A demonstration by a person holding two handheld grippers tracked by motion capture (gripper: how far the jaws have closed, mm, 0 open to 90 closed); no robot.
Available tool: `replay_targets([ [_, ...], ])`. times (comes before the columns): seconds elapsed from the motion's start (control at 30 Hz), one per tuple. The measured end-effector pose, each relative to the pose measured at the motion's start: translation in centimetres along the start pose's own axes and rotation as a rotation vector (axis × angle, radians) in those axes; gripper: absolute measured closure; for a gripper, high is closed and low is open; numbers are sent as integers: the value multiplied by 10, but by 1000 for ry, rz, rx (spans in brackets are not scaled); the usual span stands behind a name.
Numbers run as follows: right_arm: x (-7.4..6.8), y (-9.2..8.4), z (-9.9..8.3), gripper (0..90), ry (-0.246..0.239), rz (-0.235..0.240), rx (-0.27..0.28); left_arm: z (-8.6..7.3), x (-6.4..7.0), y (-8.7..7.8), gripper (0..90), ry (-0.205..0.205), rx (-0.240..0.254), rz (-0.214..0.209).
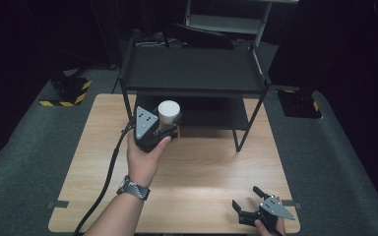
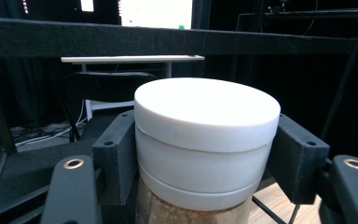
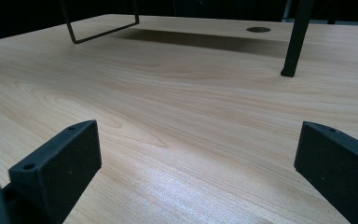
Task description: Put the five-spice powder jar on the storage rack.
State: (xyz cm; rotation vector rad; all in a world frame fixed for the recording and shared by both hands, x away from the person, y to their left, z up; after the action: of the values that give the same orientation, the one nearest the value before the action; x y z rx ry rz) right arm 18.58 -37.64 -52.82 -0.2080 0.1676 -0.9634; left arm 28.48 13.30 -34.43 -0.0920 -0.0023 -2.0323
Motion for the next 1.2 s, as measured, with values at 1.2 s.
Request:
replay_targets([
  [1.2,2,-3,-4,1,5,12,26,-6,-13,73,334,-6,29,89],
])
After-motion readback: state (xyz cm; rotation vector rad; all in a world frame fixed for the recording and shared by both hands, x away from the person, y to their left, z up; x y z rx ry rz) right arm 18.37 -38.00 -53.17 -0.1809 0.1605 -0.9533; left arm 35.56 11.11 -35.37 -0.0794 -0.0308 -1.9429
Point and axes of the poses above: each handheld gripper's, and its own axes: y roughly forward along the jaws, z roughly out of its top, x roughly to its right, the point moved 1 cm from there along y, roughly forward along the jaws, and after that the axes turned 2 degrees about x, right-handed, at the moved point
